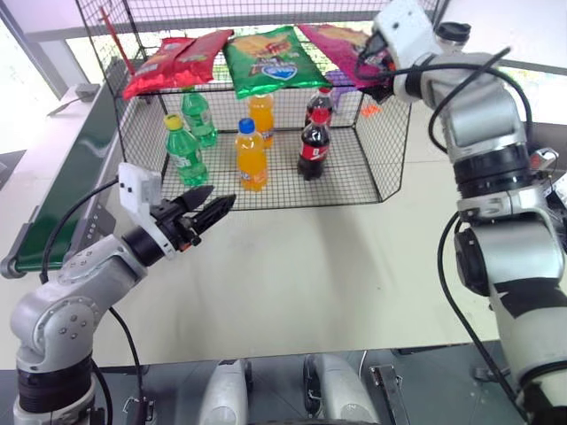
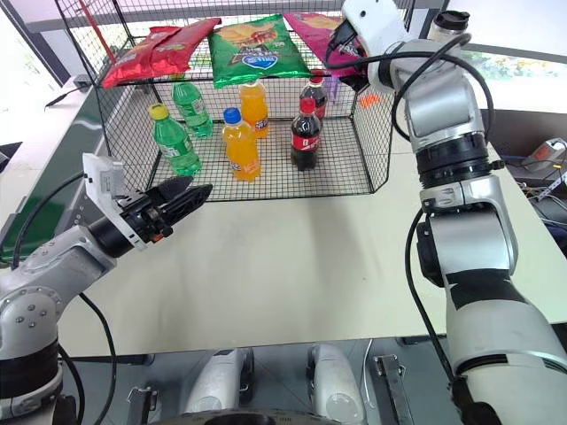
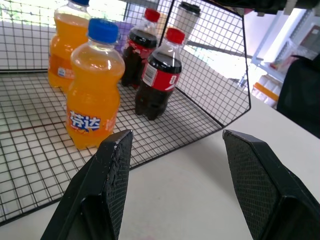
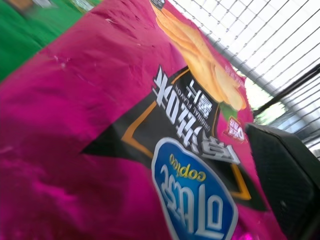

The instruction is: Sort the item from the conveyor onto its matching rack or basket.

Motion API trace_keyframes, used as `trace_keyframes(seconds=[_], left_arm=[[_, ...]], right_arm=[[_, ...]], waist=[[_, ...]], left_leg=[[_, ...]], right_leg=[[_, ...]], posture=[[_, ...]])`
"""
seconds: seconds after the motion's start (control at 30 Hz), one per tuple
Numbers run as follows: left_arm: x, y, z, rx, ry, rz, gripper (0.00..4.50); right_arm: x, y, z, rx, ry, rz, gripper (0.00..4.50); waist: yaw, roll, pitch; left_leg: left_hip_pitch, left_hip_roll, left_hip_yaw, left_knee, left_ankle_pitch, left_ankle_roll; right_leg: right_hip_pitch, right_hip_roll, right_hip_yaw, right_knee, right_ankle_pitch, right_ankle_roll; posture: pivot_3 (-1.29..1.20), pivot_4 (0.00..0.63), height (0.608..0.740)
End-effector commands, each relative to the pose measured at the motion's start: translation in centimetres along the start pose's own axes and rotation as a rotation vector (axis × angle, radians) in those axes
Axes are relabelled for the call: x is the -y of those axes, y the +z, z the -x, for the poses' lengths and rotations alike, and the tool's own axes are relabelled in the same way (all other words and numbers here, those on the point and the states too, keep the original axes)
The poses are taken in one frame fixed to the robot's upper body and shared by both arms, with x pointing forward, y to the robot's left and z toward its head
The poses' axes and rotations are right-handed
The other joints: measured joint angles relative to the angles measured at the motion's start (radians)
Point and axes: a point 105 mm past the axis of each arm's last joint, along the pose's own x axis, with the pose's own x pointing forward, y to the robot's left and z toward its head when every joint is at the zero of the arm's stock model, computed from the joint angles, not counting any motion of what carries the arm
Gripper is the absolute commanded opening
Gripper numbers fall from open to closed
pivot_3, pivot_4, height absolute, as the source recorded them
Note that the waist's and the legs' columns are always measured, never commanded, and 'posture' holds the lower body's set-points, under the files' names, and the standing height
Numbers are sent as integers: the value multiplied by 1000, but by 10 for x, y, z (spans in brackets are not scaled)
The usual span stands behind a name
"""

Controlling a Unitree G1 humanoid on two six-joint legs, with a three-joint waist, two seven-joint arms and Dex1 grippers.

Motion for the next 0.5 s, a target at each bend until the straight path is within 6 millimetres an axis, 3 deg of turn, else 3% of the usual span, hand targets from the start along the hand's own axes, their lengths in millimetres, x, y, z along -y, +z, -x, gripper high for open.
trace_keyframes(seconds=[0.03, 0.23, 0.5], left_arm=[[5, 3, -2, 31, -13, -15, 2985], [3, -4, -3, 30, 9, 5, 2985], [1, -10, -2, 27, 39, 20, 2985]], right_arm=[[8, 23, 13, 73, 71, -36, 3711], [-12, 37, 8, 132, 203, -69, 3711], [-27, 24, -8, 96, 302, -231, 3711]], waist=[[1, 0, 0], [-1, 0, 0], [2, 0, 0]], left_leg=[[0, 0, 0, 0, 0, 0], [0, 0, 0, 0, 0, 0], [-1, 0, 1, 0, 0, 1]], right_leg=[[0, 0, 0, 0, 0, 0], [0, 0, 0, -1, 0, 0], [0, 0, 0, -2, 0, 0]], posture=[[0, 150, 740], [0, 150, 740], [0, 150, 740]])
